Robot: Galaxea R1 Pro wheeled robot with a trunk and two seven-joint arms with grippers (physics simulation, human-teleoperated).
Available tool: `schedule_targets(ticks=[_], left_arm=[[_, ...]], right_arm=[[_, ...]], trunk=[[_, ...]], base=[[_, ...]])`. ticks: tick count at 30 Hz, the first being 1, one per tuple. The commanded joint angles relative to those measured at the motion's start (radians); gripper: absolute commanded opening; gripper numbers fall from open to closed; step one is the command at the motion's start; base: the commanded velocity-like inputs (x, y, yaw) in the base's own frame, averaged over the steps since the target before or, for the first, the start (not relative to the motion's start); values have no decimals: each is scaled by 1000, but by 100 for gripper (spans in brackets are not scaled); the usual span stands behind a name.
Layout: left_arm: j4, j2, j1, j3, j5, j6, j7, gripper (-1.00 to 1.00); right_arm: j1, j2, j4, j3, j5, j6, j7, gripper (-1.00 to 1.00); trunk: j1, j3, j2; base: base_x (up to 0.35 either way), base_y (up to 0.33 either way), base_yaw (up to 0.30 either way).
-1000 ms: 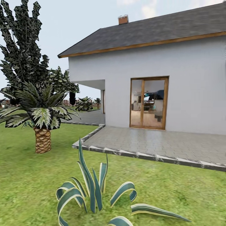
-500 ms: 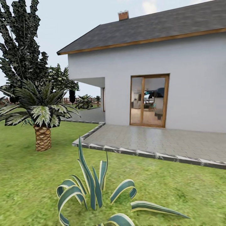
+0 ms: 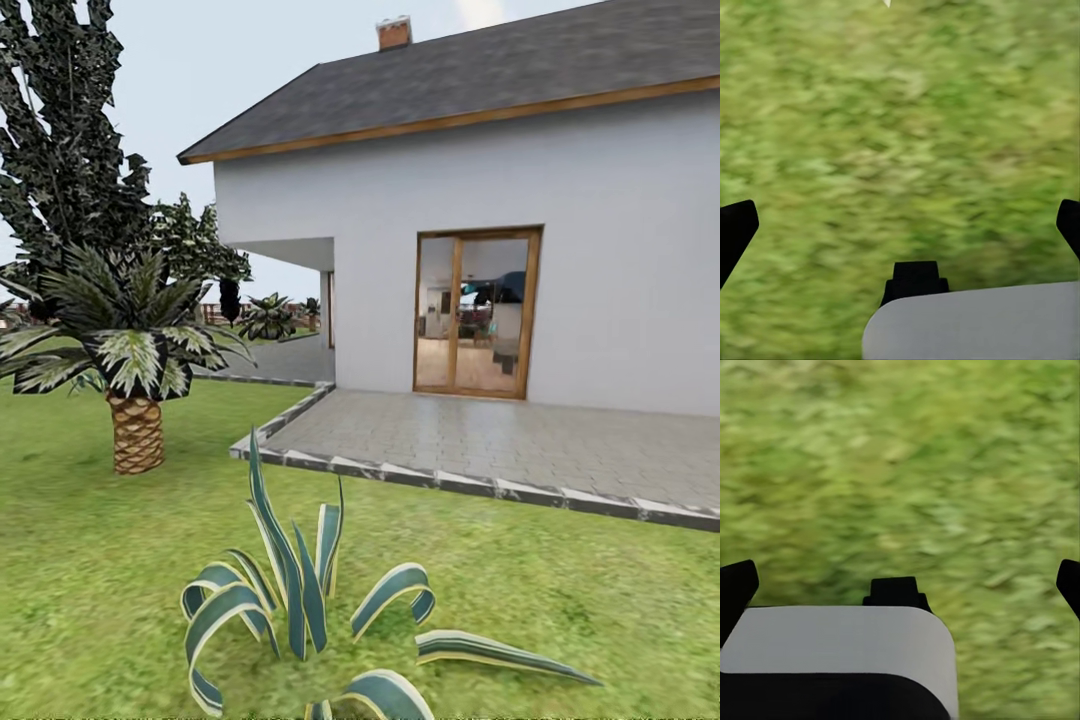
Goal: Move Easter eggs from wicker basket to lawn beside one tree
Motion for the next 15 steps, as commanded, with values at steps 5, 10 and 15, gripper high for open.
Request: schedule_targets(ticks=[5, 10, 15], left_arm=[[-2, 0, 0, -1, -5, -1, 1, 100], [-2, -1, 0, -1, -4, -1, 0, 100], [-2, -1, 0, -1, -4, -1, 0, 100]], right_arm=[[-1, 0, 1, -4, 0, -4, 0, 100], [-1, 0, 1, -4, 0, -4, 0, 100], [-1, 0, 0, -4, 0, -4, 0, 100]], trunk=[[0, -9, -1], [0, -17, -1], [0, -25, -1]], base=[[0, 0, 0], [0, 0, 0], [0, 0, 0]])
